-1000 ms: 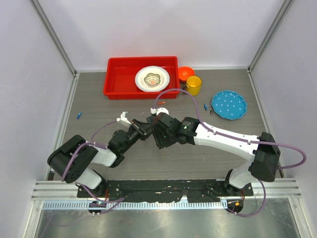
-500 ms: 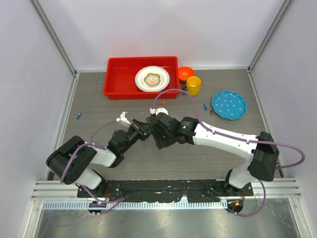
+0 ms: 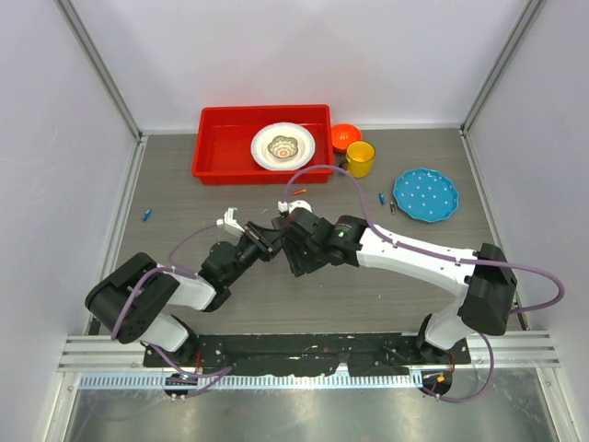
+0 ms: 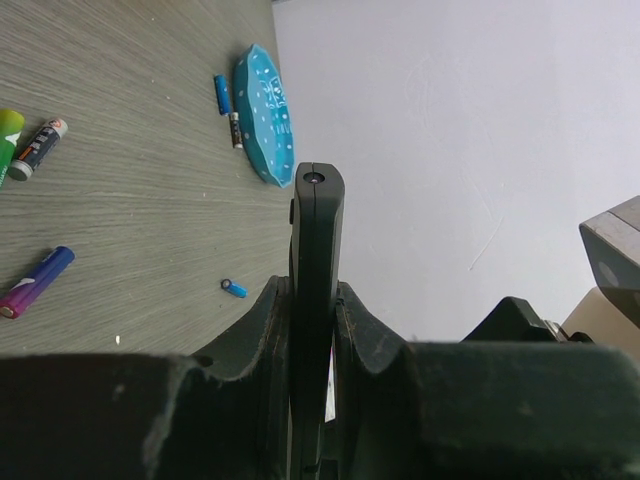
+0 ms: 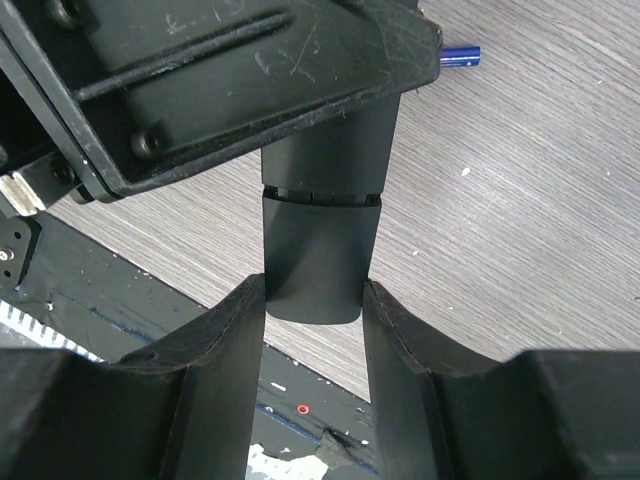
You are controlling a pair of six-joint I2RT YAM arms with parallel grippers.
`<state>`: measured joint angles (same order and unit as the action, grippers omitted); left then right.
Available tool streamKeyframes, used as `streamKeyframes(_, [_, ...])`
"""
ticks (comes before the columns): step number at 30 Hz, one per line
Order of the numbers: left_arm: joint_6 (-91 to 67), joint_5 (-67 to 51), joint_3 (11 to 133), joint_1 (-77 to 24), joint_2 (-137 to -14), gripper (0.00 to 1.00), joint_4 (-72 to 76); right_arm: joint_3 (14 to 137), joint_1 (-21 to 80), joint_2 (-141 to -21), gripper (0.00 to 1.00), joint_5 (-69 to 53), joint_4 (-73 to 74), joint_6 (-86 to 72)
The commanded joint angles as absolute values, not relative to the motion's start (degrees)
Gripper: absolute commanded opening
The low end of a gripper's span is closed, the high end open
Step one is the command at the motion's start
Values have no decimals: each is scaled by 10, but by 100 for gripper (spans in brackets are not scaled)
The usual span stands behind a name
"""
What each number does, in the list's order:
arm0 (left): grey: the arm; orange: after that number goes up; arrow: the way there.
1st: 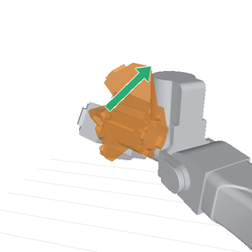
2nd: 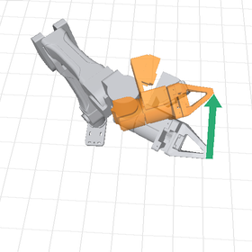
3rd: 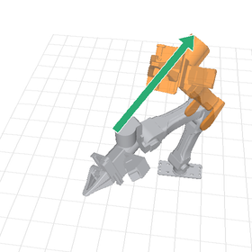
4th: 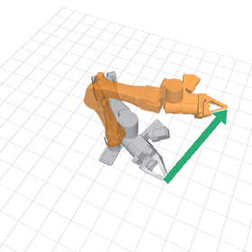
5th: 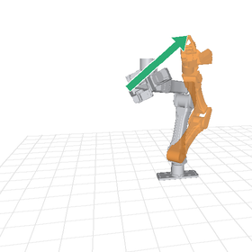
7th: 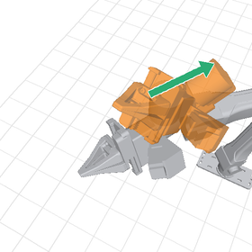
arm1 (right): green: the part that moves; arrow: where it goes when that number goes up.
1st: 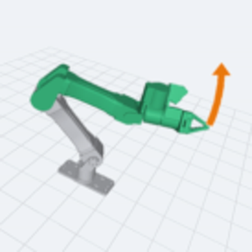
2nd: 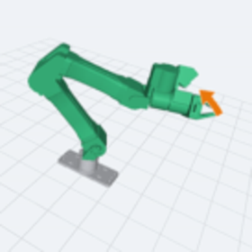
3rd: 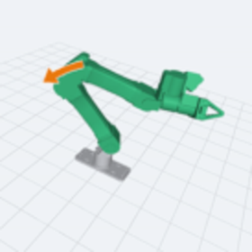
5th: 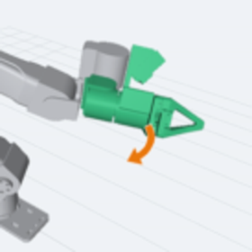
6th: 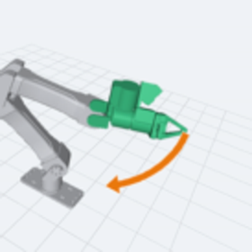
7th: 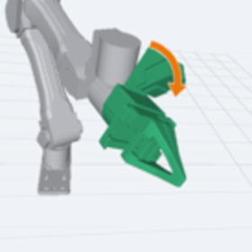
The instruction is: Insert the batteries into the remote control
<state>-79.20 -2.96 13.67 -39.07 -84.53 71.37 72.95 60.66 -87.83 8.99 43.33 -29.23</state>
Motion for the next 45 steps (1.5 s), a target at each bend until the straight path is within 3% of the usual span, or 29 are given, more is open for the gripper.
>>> streamKeyframes(1, [-811,-52,139,-407,-815,0,886,751,592,-887,33,121,424,-284])
streamKeyframes(45, [-808,-53,155,-441,-831,0,886,777,546,-897,32,130,395,-269])
